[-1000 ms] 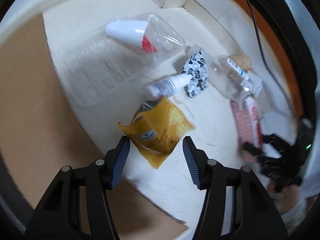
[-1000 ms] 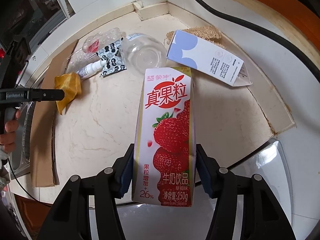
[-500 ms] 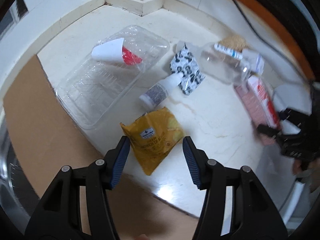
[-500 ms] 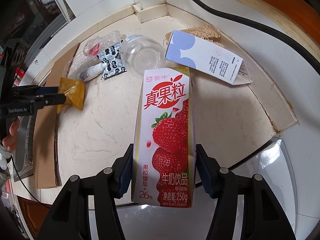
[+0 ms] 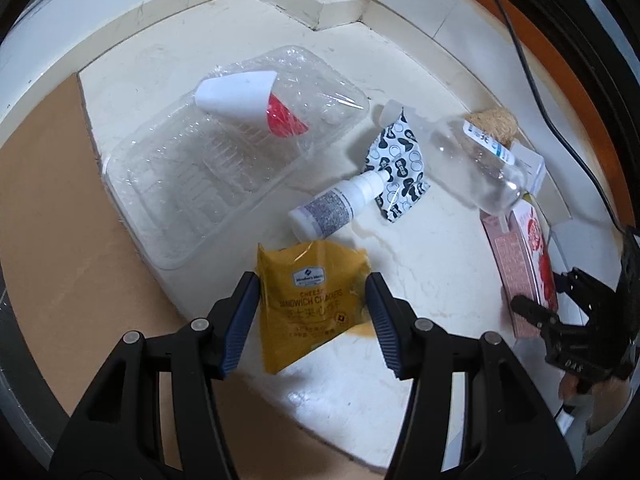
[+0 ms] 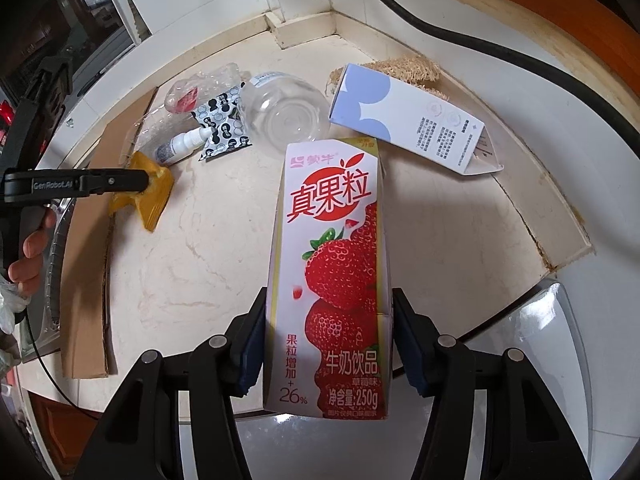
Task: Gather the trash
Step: 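Close the left tool on the yellow snack bag, then carry milk carton and yellow bag down to the bin and release both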
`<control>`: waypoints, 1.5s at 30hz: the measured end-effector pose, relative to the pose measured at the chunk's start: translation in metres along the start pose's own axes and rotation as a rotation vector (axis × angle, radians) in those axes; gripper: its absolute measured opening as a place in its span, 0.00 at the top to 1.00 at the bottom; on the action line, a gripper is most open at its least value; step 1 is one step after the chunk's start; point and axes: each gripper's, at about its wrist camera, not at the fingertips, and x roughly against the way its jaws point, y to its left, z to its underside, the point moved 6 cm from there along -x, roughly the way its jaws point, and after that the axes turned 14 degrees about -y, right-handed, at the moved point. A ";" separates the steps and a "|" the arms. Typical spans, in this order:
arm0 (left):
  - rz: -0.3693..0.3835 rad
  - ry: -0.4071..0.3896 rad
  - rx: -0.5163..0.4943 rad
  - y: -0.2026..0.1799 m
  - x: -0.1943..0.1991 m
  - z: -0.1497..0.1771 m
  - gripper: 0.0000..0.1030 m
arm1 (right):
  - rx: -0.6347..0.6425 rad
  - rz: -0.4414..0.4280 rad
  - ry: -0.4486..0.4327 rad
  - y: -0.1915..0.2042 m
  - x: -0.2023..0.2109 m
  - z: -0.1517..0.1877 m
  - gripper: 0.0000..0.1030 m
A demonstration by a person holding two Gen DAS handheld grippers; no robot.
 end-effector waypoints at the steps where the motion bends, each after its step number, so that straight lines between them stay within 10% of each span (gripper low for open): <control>1: 0.000 0.002 -0.001 -0.002 -0.003 0.001 0.50 | 0.000 0.002 -0.002 0.000 0.000 0.000 0.45; 4: -0.019 -0.025 -0.043 -0.009 -0.004 0.005 0.51 | 0.001 0.006 -0.011 0.001 0.000 0.000 0.46; 7: -0.040 -0.037 -0.081 -0.016 -0.004 0.010 0.88 | 0.011 0.025 -0.027 0.002 0.002 0.003 0.47; 12: -0.052 -0.049 -0.070 -0.019 0.003 0.021 0.98 | -0.001 0.052 -0.062 0.006 0.015 0.007 0.47; 29: 0.047 -0.106 -0.167 -0.055 0.144 0.101 0.98 | -0.135 0.034 -0.182 0.084 0.150 0.051 0.48; 45: 0.014 -0.263 -0.355 -0.032 0.274 0.294 0.98 | -0.109 0.027 -0.179 0.263 0.224 0.251 0.47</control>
